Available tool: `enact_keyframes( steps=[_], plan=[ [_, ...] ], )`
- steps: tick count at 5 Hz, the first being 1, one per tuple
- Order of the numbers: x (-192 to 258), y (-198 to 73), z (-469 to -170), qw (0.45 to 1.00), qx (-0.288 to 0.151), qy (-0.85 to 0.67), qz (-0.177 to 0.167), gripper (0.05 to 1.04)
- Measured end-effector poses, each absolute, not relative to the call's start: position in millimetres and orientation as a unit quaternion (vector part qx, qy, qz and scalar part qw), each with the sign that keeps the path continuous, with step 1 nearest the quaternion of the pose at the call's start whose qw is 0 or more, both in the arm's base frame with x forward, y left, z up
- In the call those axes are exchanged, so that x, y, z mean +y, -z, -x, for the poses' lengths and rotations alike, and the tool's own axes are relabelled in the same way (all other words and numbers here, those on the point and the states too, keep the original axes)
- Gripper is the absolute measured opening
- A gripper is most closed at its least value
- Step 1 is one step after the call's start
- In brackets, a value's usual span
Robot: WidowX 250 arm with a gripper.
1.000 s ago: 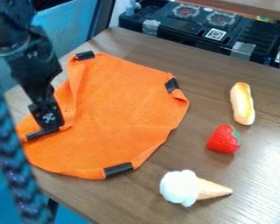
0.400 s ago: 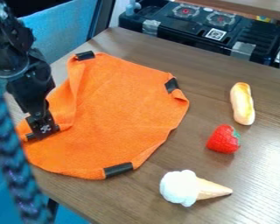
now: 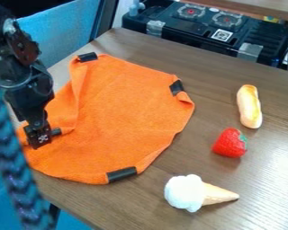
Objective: Fold the cloth from bottom left to top right
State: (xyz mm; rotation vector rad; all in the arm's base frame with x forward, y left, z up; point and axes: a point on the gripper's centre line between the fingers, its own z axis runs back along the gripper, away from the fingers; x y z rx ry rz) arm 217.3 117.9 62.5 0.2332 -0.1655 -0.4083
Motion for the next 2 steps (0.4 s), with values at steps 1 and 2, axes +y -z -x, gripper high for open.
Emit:
enact_keyframes(
  steps=[1,2],
  plan=[
    [119.7,-59.4,-217.7,0.97,-0.078,0.199,-0.119,1.001],
    [119.4,-55.2,-218.8,0.97,-0.071,0.197,-0.122,0.941]
  ],
)
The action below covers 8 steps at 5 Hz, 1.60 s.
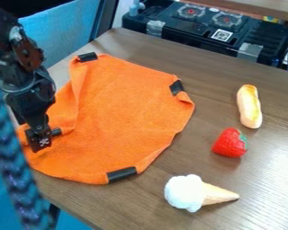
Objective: Fold the cloth from bottom left to top right
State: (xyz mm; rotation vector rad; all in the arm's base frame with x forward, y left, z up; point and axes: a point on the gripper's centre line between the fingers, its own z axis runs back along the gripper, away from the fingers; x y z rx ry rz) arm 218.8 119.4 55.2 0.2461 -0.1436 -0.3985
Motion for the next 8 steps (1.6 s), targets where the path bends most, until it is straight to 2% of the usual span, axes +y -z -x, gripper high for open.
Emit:
enact_keyframes(
  steps=[2,3,4,5,7,8],
  plan=[
    [121.8,-51.2,-221.0,0.97,-0.07,0.192,-0.129,0.366],
    [121.4,-49.7,-222.8,0.969,-0.072,0.194,-0.133,0.15],
    [119.1,-48.8,-221.1,0.97,-0.068,0.196,-0.124,0.058],
    [118.0,-65.7,-226.1,0.975,-0.077,0.184,-0.097,0.05],
    [123.5,-118.6,-258.1,0.984,-0.109,0.136,-0.032,0.05],
    [123.7,-123.5,-279.3,0.989,-0.102,0.102,0.019,0.05]
  ],
)
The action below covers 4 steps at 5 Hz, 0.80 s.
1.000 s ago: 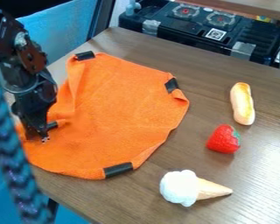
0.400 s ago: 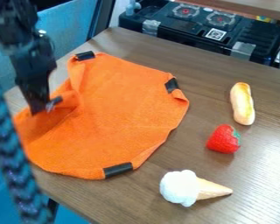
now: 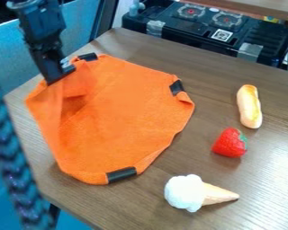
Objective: Fold the cloth from bottom left to top right
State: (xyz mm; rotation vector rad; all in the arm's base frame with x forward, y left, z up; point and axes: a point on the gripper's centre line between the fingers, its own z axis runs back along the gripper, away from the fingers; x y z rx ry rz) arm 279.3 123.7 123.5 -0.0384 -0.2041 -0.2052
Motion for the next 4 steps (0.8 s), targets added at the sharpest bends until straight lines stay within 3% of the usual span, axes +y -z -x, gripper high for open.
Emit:
enact_keyframes(
  steps=[2,4],
  plan=[
    [104.2,-132.5,-316.1,0.987,-0.112,0.022,0.111,0.05],
    [76.8,-140.9,-332.3,0.974,-0.125,-0.094,0.161,0.05]
  ],
)
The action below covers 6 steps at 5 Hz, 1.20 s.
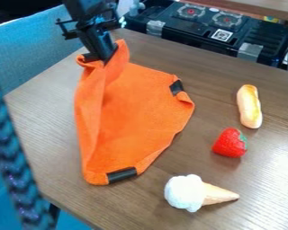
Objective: Fold the cloth from bottom left to top right
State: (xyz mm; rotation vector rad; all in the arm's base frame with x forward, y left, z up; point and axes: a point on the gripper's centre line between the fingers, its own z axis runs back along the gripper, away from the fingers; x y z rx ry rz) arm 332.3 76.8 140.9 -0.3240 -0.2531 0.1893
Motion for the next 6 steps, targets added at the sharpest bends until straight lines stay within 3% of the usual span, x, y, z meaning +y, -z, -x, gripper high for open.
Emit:
enact_keyframes(
  steps=[3,6],
  plan=[
    [46.0,-152.5,-368.3,0.947,-0.123,-0.205,0.215,0.05],
    [16.3,-120.5,-403.0,0.942,-0.108,-0.228,0.221,0.072]
  ],
)
